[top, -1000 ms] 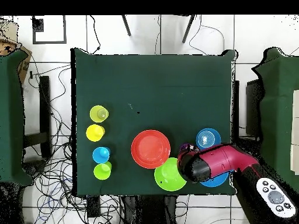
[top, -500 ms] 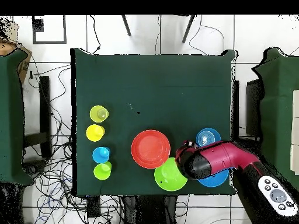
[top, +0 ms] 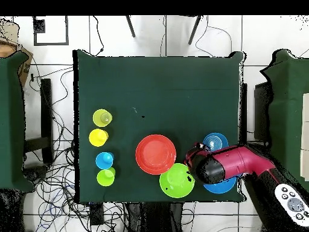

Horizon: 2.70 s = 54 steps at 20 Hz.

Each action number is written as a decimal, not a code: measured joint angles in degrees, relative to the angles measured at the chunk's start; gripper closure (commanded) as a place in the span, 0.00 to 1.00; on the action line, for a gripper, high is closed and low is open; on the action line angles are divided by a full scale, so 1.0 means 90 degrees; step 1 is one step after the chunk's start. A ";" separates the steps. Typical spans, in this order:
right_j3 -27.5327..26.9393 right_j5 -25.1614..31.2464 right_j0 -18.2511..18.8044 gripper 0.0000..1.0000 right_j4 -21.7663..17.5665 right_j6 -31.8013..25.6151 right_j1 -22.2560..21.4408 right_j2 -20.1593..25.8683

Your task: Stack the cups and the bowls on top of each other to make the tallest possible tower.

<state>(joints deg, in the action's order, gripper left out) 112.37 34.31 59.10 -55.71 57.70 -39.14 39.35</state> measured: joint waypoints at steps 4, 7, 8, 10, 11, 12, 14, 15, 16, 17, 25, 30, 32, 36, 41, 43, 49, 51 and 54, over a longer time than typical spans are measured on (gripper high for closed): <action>-0.0081 0.0034 0.0092 0.00 0.0000 0.0000 0.0070 0.0066; -0.0135 0.0095 0.0141 0.00 -0.0003 0.0000 0.0156 0.0090; -0.0145 0.0127 0.0145 0.00 -0.0003 0.0000 0.0177 0.0089; -0.0163 0.0204 0.0144 0.00 -0.0003 0.0000 0.0224 0.0090; -0.0168 0.0234 0.0144 0.00 -0.0004 0.0000 0.0248 0.0089; -0.0169 0.0253 0.0145 0.00 -0.0004 0.0000 0.0262 0.0089; -0.0170 0.0306 0.0144 0.00 -0.0003 0.0000 0.0292 0.0089; -0.0170 0.0310 0.0145 0.00 -0.0003 0.0000 0.0292 0.0089; -0.0171 0.0315 0.0145 0.00 -0.0003 0.0000 0.0291 0.0089; -0.0170 0.0315 0.0145 0.00 -0.0003 0.0000 0.0291 0.0089; -0.0170 0.0351 0.0144 0.00 -0.0003 0.0000 0.0286 0.0089; -0.0175 0.0369 0.0143 0.00 -0.0003 0.0000 0.0284 0.0089; -0.0196 0.0396 0.0142 0.00 -0.0004 0.0000 0.0285 0.0089; -0.0284 0.0467 0.0138 0.00 -0.0004 0.0000 0.0298 0.0088; -0.0586 0.0662 0.0138 0.00 -0.0004 -0.0004 0.0519 0.0088; -0.0700 0.0762 0.0138 0.00 -0.0004 -0.0018 0.0612 0.0088; -0.1203 0.1142 0.0137 0.00 -0.0007 -0.0280 0.1008 0.0087; -0.1504 0.1347 0.0129 0.00 -0.0004 -0.0544 0.1196 0.0087; -0.1750 0.1495 0.0112 0.00 -0.0007 -0.0767 0.1327 0.0087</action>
<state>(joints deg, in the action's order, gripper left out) 96.62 47.76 60.11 -55.77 50.80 -27.19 40.14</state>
